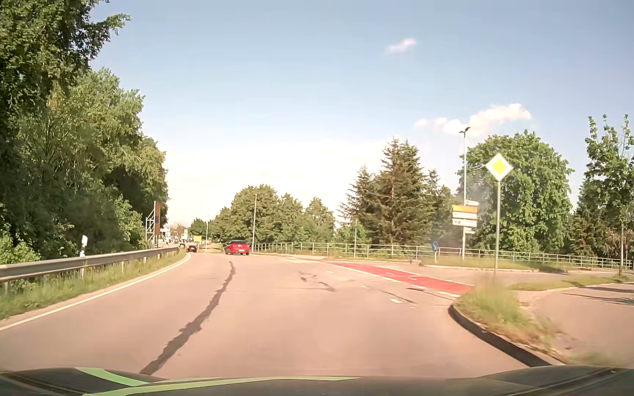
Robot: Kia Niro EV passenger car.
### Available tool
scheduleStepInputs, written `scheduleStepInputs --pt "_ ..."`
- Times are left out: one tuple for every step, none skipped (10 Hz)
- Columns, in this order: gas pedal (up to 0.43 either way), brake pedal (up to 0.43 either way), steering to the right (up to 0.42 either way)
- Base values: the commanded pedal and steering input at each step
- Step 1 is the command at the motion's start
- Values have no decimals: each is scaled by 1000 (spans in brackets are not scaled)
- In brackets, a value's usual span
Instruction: Follow the waypoints while adhering to traffic rules and regulations
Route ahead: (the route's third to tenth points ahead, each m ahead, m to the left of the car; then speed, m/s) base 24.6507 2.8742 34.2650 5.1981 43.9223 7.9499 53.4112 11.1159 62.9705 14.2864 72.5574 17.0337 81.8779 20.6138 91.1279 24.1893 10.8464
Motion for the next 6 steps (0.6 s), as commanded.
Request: scheduleStepInputs --pt "79 0 -33" --pt "79 0 -35" --pt "79 0 -35" --pt "79 0 -35" --pt "79 0 -36" --pt "79 0 -37"
